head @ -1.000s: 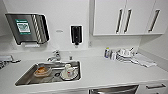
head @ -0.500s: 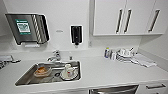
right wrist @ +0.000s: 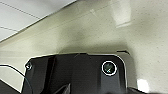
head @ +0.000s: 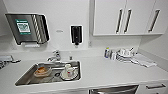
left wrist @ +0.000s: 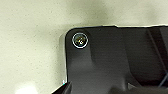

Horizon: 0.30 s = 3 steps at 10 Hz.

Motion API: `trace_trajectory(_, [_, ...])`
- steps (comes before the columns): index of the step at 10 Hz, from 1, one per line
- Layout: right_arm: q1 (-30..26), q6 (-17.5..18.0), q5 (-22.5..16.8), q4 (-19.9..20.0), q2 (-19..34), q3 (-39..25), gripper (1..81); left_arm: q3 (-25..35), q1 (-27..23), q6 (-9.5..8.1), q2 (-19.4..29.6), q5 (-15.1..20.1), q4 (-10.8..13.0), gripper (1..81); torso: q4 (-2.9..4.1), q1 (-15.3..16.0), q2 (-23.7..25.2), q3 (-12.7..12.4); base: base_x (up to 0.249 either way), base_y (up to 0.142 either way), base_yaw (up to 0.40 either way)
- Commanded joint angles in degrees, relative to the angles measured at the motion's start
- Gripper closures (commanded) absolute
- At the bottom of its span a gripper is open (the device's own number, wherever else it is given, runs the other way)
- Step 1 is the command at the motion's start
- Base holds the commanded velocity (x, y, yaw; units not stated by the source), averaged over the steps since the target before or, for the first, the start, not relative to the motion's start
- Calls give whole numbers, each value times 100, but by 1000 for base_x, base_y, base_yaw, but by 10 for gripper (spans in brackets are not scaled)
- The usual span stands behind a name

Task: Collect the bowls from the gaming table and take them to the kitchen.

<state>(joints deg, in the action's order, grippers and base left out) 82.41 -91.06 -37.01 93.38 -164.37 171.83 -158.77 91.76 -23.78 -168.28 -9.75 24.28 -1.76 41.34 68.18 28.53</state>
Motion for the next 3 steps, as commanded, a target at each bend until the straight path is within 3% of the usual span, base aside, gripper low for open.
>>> trace_trajectory(1, [-212,-52,-474,145,78,16,10,-40,-198,32,40,246,-47,10,0,0,0,0,0,0,0])
trace_trajectory(3, [-220,-43,-474,111,15,-44,10,-40,-206,14,-39,255,-47,10,0,0,0,0,0,0,0])
